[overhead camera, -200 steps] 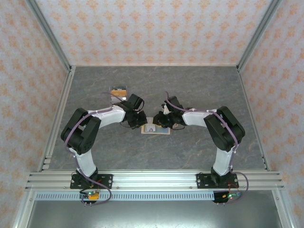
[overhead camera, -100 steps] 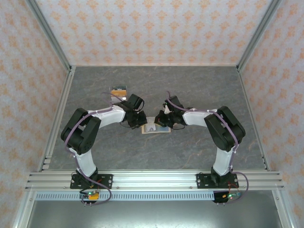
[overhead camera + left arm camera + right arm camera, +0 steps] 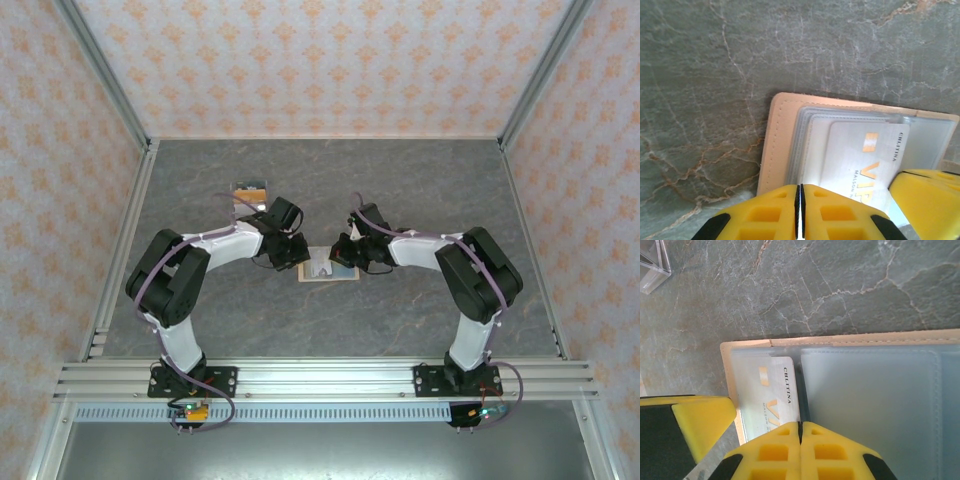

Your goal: Take the credit cards out of the card holder

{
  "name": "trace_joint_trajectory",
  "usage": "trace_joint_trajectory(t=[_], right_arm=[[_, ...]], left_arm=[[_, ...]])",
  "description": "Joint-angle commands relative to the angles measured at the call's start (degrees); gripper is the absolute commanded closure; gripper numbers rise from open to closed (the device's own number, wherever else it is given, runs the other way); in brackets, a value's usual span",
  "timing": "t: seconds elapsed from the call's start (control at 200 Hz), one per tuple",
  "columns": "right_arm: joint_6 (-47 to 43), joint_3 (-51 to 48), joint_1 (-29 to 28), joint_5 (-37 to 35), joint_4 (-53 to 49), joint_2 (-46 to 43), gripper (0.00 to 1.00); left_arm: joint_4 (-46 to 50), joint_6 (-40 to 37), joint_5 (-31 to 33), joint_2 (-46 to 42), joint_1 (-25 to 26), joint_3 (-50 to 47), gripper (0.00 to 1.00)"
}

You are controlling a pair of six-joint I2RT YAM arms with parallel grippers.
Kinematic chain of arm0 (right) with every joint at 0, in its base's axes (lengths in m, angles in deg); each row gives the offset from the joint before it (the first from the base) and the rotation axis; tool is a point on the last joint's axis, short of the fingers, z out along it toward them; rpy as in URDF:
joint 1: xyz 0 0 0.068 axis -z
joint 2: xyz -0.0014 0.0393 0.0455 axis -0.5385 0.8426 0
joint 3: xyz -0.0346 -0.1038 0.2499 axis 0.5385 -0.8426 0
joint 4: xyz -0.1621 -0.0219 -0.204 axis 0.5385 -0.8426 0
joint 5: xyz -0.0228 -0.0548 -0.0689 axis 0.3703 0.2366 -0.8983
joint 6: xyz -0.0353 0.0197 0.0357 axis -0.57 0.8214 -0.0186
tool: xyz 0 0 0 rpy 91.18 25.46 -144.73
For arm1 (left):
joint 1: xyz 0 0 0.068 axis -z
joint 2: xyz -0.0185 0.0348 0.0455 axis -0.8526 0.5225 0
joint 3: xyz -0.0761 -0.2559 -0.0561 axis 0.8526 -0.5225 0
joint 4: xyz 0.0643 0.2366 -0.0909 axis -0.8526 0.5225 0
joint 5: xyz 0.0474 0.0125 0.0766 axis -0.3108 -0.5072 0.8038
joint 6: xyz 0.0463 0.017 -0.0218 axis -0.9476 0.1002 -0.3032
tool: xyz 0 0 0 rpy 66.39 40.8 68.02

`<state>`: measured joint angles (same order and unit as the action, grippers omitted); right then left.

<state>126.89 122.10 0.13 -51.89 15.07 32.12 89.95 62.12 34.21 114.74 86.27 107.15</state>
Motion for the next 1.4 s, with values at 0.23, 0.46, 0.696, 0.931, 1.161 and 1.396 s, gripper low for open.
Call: trace_joint_trajectory(t=[0.23,0.46,0.696,0.931,1.161,1.396], right_arm=[[0.19,-0.87,0.28,-0.22,1.42,-0.68,0.96],[1.1,-1.12,0.29,2.19,3.6,0.05,0.85],[1.59,-0.78,0.35,3.29,4.24,1.42,0.81],[2.43,-0.97,0.28,2.74,4.97,1.52,0.88],[0.19,-5.11,2.05,-3.42,2.56,-4.79,0.98],[-9.88,-8.15,4.47,-4.06,0.83,-14.42,1.0]], left_arm=[[-3.71,0.4,-3.01,1.98,0.36,-0.67,0.9],[-2.65,0.61,-1.57,4.43,0.44,-1.37,0.92],[-2.39,0.97,-0.72,4.79,0.4,-2.27,0.92],[-1.45,0.7,0.0,4.43,0.36,-2.09,0.92],[-0.81,0.98,-0.2,2.66,0.21,-1.84,0.86],[1.45,-2.92,-1.66,-3.73,0.27,2.58,0.61]])
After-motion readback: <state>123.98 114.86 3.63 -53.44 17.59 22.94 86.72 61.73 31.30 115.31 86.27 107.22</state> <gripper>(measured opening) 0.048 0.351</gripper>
